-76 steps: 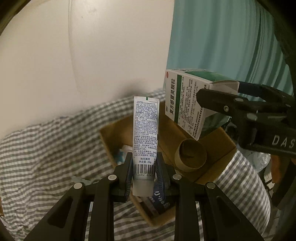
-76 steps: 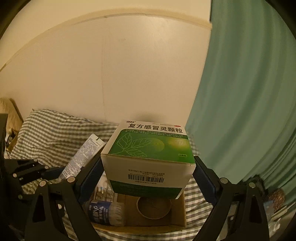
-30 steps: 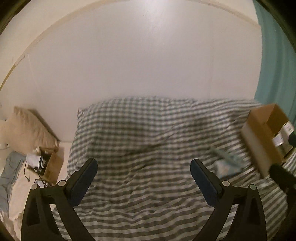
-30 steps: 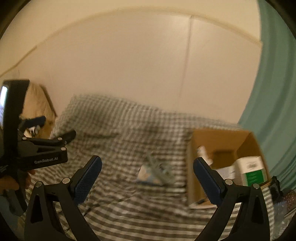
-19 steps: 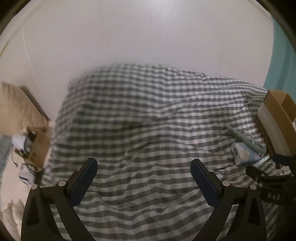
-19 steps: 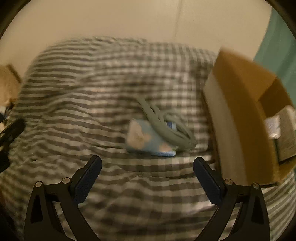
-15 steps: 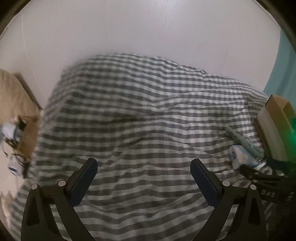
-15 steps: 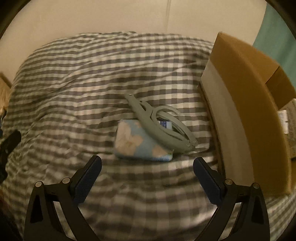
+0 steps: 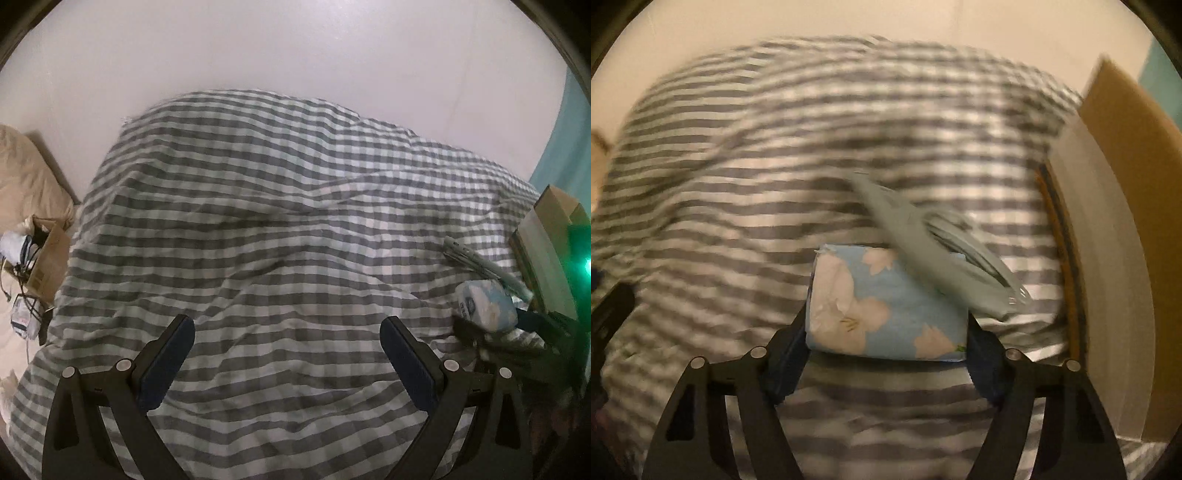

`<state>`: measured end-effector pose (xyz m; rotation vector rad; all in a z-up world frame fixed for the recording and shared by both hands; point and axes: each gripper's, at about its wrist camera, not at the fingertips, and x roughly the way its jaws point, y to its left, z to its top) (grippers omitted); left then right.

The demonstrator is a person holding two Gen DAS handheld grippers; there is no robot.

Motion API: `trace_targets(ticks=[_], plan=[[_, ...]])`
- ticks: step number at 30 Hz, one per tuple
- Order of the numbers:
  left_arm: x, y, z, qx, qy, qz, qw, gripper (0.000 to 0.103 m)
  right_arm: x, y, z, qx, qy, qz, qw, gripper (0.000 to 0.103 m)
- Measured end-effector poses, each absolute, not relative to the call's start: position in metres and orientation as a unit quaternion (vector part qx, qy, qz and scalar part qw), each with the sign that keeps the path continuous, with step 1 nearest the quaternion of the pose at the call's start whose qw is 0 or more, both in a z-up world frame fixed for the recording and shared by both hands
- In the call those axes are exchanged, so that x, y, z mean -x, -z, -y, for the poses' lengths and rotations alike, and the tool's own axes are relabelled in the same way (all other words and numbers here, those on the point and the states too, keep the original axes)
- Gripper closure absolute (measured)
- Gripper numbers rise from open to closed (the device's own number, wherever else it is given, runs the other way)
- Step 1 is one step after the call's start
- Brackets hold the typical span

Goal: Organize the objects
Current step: 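Grasp the floral tissue pack with the right tool while the left tool grasps the grey-green hanger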

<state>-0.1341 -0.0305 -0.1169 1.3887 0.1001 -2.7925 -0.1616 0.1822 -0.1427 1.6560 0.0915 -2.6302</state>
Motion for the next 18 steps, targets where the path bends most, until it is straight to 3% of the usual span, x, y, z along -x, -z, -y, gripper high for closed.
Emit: trace_targets(ticks=[5, 18], plan=[[0.131, 0.112, 0.043, -0.443, 0.895, -0.038, 0.025, 0.0, 0.135, 0.107, -0.162, -0.485, 0.868, -0.029, 0.102, 0.03], [0.135, 0.123, 0.028, -0.458, 0.889, -0.019, 0.011, 0.0, 0.157, 0.045, -0.204, -0.438, 0.897, 0.001, 0.057, 0.03]])
